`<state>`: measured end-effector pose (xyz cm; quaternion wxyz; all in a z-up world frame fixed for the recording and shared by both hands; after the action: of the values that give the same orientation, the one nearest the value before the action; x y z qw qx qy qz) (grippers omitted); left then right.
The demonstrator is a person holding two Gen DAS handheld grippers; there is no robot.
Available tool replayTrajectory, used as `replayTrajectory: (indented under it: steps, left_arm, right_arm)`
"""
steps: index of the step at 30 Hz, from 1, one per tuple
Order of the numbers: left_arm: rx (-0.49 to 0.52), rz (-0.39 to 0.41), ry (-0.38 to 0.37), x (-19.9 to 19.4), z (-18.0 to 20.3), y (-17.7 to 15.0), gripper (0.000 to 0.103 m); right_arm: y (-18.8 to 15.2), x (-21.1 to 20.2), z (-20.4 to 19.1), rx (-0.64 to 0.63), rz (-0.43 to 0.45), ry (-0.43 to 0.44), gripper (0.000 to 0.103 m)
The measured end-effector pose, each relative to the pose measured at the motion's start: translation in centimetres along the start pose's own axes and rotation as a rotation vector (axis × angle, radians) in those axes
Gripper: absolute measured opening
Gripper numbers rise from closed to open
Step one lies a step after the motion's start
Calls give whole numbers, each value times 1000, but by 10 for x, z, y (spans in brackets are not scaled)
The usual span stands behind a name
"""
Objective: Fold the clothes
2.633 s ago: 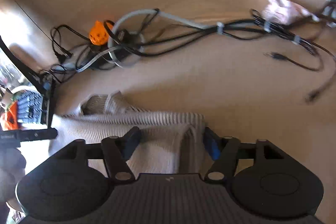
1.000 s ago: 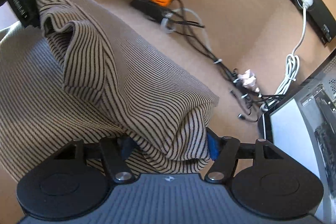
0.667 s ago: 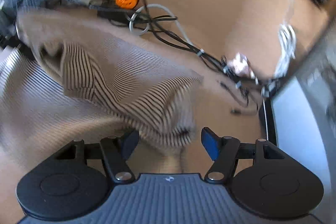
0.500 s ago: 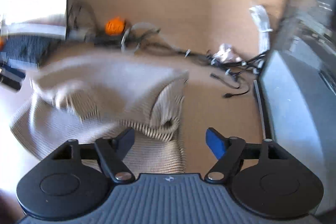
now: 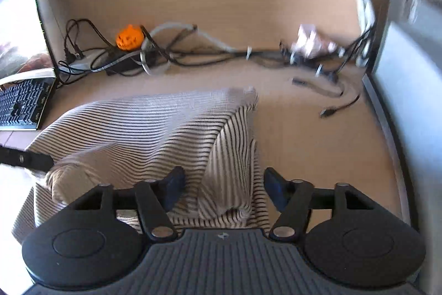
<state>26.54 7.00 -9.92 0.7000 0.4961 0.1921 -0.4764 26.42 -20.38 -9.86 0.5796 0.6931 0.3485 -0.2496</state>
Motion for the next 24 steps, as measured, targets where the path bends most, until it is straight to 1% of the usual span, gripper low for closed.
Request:
replayTrajectory:
  steps: [1,3,5,6,7,8,9,10,12,14,16,19,22,24]
  left_arm:
    - [-15,-4,-3,5,0,-1,94]
    - [-35,14,-8,6,1,-1,94]
    - [-57,26,-21,7,1,0,93]
    - [-68,31,-30,7,1,1,88]
    - [-77,36,-32,7,1,3,74]
    - [-79,39,-28,7,0,5,67]
    - [-77,41,-24,6,0,8,55]
    - [-76,44,-20,5,0,11,45]
    - [-60,65,-25,-5,0,19,33]
    - [-39,101,-46,-20,3,29,29]
    - [-9,139,-74,-39,12,36,28]
    - [66,180,-100,-67,30,32,28]
    - [134,173,-111,-81,42,13,28]
    - [157,135,-90,-75,40,-7,29]
  right_arm:
    - [-1,6,1,13,-15,11,68]
    - [-2,14,0,24,-17,21,68]
    - [0,13,-5,6,-10,31,57]
    - [1,11,-10,-22,-2,27,46]
    - [1,9,-15,-51,7,22,38]
    - [1,6,-19,-80,16,18,34]
    - [2,4,-24,-113,29,5,27]
    - [4,0,-26,-118,38,5,23]
    - [9,-7,-30,-125,55,8,20]
    - [14,-19,-30,-124,74,20,19]
    - [17,-34,-32,-134,96,30,18]
    - [17,-57,-34,-156,125,37,18]
    - [5,-68,-30,-157,111,42,18]
    - [-10,-62,-25,-160,69,35,19]
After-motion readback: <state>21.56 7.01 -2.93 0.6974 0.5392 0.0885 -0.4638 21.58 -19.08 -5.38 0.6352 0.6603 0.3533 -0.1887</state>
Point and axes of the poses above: each gripper's, at about its wrist camera, not at the fingertips, and x roughly the way its jaws point, z to its right, y to its top, the point moved 7 cm from there along x, roughly the way its jaws point, and after that the axes turned 5 degrees about x, right-handed, at the moved point
